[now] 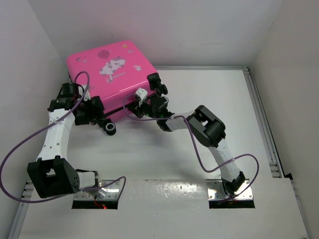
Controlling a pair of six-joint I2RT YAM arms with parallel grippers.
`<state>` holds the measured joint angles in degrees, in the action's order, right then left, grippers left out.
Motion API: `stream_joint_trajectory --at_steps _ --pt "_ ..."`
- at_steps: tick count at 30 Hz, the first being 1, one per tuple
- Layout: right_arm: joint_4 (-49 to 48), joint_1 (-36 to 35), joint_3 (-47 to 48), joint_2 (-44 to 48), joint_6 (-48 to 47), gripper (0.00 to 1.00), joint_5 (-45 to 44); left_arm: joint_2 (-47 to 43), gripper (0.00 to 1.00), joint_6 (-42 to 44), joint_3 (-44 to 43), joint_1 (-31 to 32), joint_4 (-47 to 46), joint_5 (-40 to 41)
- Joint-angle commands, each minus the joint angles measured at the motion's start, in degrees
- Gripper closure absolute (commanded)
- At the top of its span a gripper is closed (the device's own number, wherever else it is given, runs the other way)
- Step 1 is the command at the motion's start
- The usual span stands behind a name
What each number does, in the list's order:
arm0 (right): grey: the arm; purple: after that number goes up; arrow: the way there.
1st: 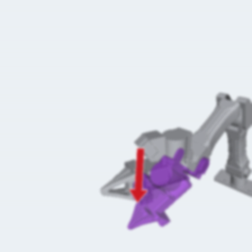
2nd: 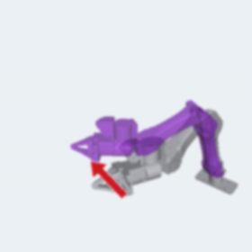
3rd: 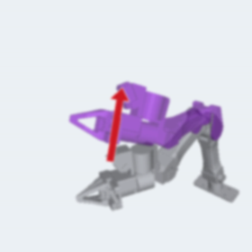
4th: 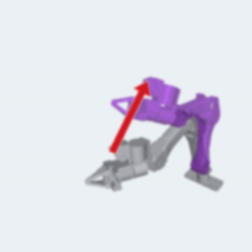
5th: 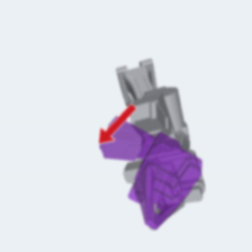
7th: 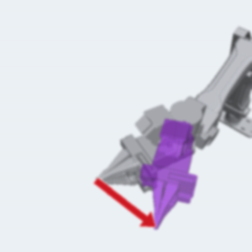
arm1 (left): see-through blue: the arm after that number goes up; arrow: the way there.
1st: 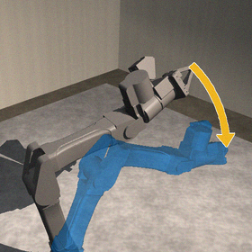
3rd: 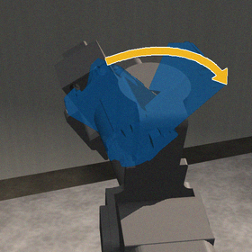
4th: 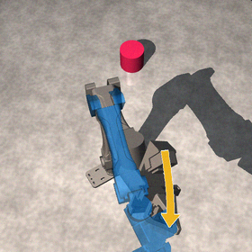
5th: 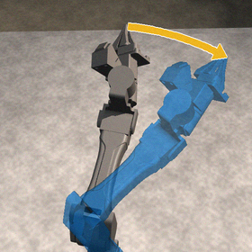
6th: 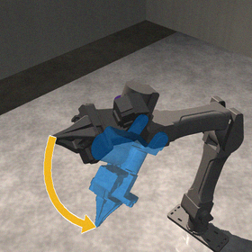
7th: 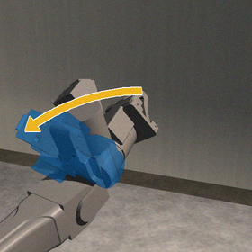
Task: Pack the luggage
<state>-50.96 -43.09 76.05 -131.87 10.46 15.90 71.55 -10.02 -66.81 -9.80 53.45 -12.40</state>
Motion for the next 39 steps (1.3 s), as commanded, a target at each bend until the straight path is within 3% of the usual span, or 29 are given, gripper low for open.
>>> stream_joint_trajectory --at_steps 1,6,9,13,17,27,39 --pt "-9.33 0.11 -1.25 6.8 -2.72 1.0 -7.37 1.47 0.11 -5.26 0.71 0.31 -3.96 5.01" --pt "-9.69 0.11 -4.41 8.12 -1.77 1.0 -13.52 4.56 0.18 -11.24 0.71 0.31 -9.06 5.72" --pt "-9.86 0.46 -5.47 8.91 -1.94 1.0 -17.03 5.18 0.31 -11.95 1.24 -0.39 -11.08 3.88" --pt "-10.12 1.52 -6.88 10.14 -1.93 1.0 -19.94 5.18 0.66 -13.27 1.24 -3.38 -11.62 3.18" --pt "-9.86 2.57 -8.28 11.02 -2.11 1.0 -22.05 7.28 0.84 -13.27 0.46 -5.23 -11.62 3.18" --pt "-9.33 7.66 -15.14 14.54 -1.93 1.0 -24.16 13.0 1.0 -12.22 -3.95 -12.51 -11.09 7.04" --pt "-10.21 16.72 -20.06 15.86 -3.86 1.0 -17.93 24.33 1.0 -8.26 -17.3 -15.77 -11.09 14.69"
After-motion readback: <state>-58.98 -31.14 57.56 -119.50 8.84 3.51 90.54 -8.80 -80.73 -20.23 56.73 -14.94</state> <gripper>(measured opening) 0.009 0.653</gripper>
